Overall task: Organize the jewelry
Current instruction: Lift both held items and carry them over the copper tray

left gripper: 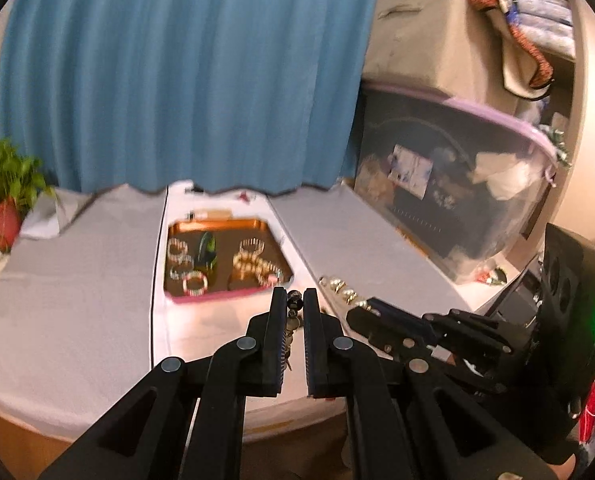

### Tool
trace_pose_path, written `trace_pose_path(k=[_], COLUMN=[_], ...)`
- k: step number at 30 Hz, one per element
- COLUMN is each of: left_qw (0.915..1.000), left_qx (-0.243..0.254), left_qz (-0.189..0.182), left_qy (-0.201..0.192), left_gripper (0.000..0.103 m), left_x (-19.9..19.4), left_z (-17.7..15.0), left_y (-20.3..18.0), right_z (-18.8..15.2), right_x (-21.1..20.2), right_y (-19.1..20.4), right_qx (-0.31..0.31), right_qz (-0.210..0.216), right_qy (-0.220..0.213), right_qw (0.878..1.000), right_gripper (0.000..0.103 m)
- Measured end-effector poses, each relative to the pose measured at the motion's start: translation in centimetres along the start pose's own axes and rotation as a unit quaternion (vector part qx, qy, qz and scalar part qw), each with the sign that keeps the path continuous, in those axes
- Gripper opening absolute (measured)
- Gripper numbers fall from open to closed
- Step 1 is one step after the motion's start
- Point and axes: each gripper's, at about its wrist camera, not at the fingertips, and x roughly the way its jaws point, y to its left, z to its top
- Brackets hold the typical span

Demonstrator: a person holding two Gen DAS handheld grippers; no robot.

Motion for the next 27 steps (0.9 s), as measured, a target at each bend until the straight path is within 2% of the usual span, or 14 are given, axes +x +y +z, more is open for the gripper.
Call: trace_pose_path(k=[5, 11, 17, 27], left_qw=[0.9986, 0.9980, 0.9986, 0.9979], left_qx=[0.024, 0.030, 0.020, -0.032], left_qz=[0.023, 0.038, 0.041, 0.051], left_qy=[-0.041, -0.040, -0.025, 0.024], left_gripper=[0.005, 0.006, 0.006, 0.006], left_x=[-1.8, -1.1, 0.8, 7.4], left_z=[1.6, 1.5, 1.0, -0.6], left_y=[-1.5, -1.9, -0.3, 5.8], right_z=[1.4, 2.1, 1.8, 0.5], right_x=[-2.4, -3.4, -0.9, 6.4], right_y=[0.8, 0.9, 0.0, -2.7], right_qx=[-0.011, -0.012, 0.000, 0.027], right_qz=[0.002, 0.006, 0.013, 0.006], right_qy=[-0.024, -0.038, -0.021, 0.026], right_qw=[1.000, 0.999, 1.000, 0.999], right_gripper=[0.011, 0.011, 0.011, 0.011])
